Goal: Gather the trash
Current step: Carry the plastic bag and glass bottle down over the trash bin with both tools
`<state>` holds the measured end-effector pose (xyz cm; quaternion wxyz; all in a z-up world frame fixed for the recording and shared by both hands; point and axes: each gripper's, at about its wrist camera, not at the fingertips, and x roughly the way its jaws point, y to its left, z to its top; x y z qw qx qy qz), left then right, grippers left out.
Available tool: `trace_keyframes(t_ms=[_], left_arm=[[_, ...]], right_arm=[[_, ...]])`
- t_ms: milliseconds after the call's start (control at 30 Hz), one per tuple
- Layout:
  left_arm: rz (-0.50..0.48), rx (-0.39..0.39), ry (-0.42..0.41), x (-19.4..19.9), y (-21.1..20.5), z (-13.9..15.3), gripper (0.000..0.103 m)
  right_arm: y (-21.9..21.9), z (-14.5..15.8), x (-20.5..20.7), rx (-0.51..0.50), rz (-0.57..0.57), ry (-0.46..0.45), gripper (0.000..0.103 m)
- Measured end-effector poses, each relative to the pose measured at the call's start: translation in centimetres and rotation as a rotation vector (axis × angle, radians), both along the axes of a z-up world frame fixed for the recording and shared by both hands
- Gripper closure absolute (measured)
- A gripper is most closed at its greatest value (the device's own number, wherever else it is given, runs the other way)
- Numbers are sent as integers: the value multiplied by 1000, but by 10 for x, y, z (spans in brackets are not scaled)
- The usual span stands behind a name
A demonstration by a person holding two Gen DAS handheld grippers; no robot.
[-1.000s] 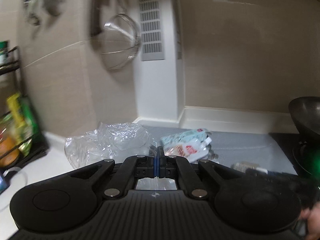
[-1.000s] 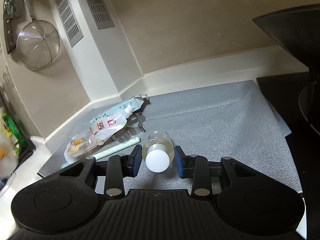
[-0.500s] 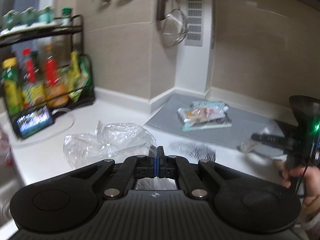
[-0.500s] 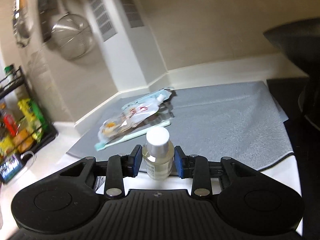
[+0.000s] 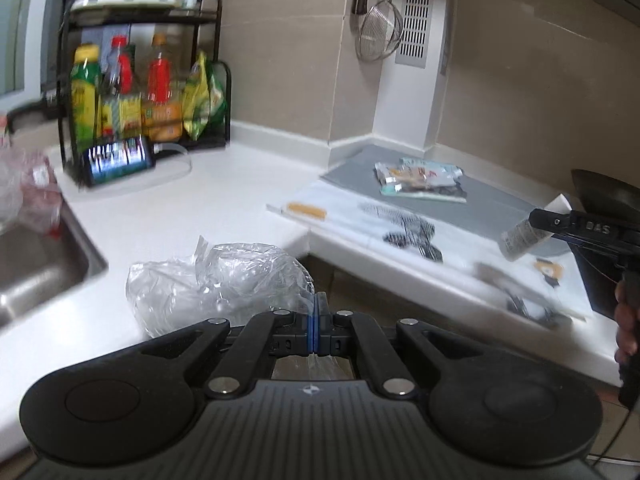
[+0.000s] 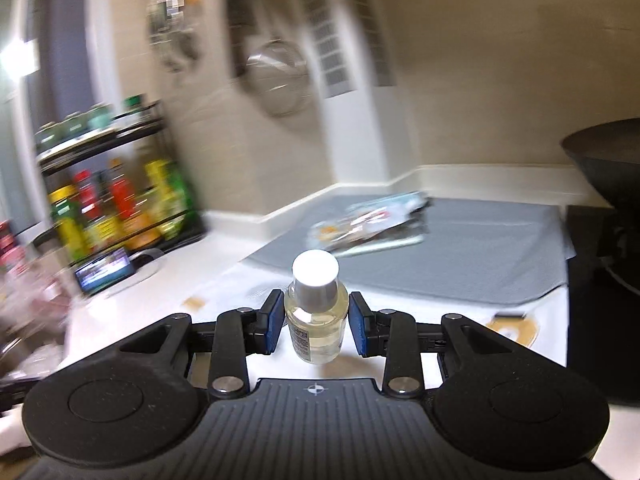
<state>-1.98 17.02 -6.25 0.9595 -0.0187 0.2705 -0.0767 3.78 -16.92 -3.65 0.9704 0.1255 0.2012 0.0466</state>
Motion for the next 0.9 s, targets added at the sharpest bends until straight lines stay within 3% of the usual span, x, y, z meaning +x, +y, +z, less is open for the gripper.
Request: trace_keyframes(t_ms=[233,433,600,900], left_arm=[[-14,5,76,-35,0,-45,103],[-45,-18,155,-49,7,-79,103],[-121,-20,259,-47,5,-118,103],[-91,59,410,-22,-18,-187,103]], right_arm=[[39,-11,-57,-16,145,75,66],[63,-49,-78,-47,202,182,66],[76,-92,-77,-70,252,279,66],[93,-149,-66,-124,293,393,66]])
